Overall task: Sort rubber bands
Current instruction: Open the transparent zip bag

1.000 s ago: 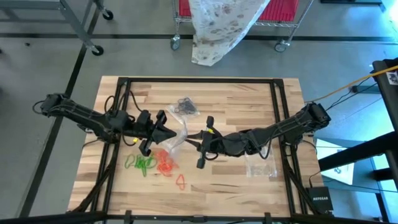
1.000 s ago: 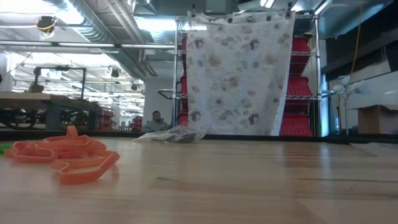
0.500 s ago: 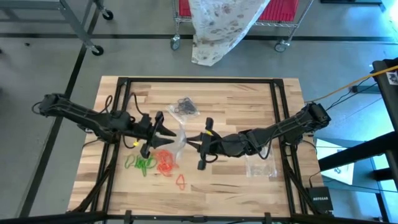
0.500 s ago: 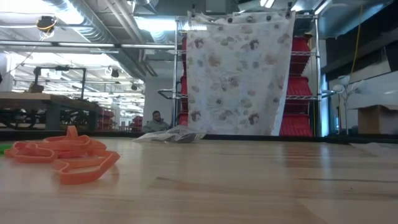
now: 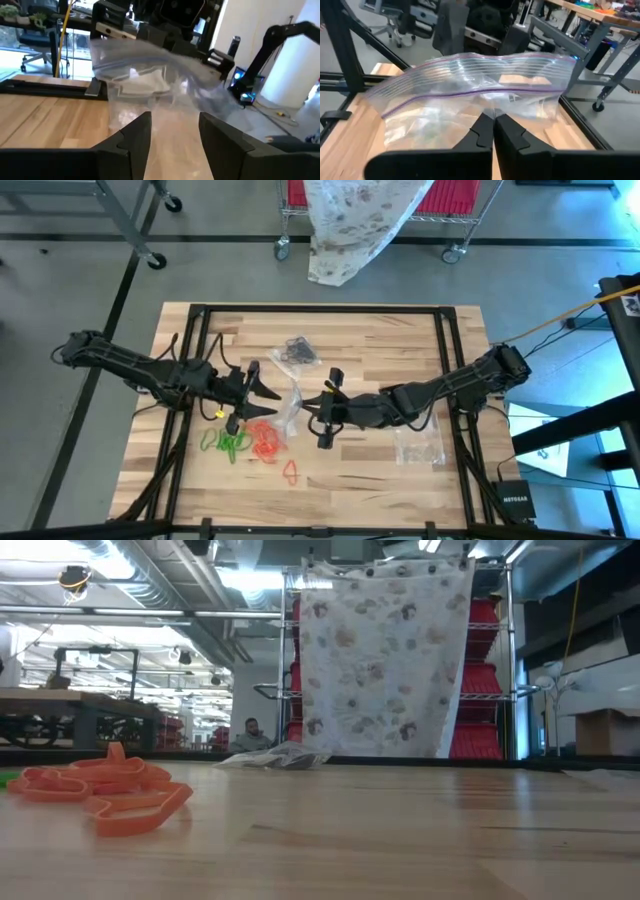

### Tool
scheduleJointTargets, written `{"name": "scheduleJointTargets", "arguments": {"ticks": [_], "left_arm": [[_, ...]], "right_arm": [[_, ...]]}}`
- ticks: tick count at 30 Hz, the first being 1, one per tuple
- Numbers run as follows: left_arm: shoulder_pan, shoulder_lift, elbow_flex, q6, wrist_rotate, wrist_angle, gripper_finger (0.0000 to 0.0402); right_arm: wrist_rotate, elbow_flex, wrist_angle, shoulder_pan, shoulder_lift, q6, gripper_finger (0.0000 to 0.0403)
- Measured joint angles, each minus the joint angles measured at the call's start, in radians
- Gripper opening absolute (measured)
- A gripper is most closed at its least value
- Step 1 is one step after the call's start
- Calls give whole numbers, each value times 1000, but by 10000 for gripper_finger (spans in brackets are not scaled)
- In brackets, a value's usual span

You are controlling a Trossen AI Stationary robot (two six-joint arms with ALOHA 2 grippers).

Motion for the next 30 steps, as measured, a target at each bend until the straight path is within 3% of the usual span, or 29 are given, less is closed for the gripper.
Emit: {"name": "scheduleJointTargets", "arguments": {"ticks": [8,22,30], "left_arm": [[2,4,0,-1,0,-11,159],[8,131,0,-50,0,203,159],[15,116,0,-38,-22,152,159]], "right_arm": [[-5,0,-19,-2,8,8,4],[-44,0,2,-2,23,10,4],[-54,0,5,-7,27,1,4]]}}
